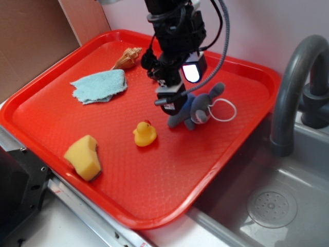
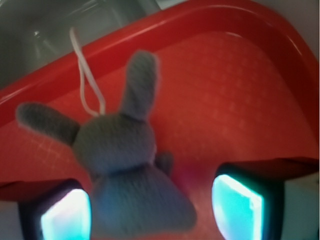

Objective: Grab the gray animal.

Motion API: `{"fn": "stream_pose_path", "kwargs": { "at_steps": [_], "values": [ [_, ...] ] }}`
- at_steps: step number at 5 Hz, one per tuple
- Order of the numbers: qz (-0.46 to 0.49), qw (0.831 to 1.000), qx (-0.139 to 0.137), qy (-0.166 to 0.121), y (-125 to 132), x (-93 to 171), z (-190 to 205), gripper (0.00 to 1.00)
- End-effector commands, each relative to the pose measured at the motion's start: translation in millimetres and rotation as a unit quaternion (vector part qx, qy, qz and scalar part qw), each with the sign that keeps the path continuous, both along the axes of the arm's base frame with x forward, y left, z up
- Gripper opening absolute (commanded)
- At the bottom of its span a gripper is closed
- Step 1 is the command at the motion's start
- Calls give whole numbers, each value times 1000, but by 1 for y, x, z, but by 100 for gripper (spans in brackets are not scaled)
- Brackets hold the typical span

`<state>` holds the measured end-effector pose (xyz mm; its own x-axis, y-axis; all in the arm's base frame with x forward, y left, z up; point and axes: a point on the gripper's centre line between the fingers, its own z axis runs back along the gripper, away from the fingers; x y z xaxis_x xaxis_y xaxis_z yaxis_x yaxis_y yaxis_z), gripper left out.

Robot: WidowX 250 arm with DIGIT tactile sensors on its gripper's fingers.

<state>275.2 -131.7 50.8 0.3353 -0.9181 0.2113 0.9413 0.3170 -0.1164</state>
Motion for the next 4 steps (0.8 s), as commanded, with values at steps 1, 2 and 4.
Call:
{"fn": "stream_pose_path", "kwargs": {
  "at_steps": [1,2,4],
  "values": [
    [-25,999,42,7,-22,-22,-15,100],
    [-18,997,69,20,-21,-24,-30,100],
    [32,995,92,10,-18,-24,-17,0]
  ]
}}
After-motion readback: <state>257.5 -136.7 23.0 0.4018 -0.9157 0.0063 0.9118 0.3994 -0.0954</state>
